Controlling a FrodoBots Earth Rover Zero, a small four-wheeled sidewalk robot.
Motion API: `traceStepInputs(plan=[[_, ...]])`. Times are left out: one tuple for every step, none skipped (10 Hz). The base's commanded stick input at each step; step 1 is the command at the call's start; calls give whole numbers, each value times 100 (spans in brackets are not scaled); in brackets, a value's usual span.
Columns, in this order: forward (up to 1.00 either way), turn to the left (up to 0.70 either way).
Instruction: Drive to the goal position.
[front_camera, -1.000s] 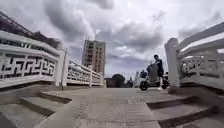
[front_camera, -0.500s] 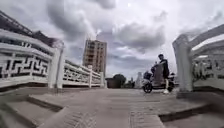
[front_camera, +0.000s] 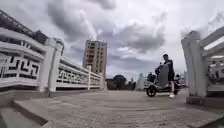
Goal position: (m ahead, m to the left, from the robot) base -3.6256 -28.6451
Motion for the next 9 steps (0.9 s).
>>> traceStepInputs(plan=[[70, -3], [70, -10], [70, -14], [70, -14], [70, -14], [70, -14], [70, -14], [70, -14], [70, -14]])
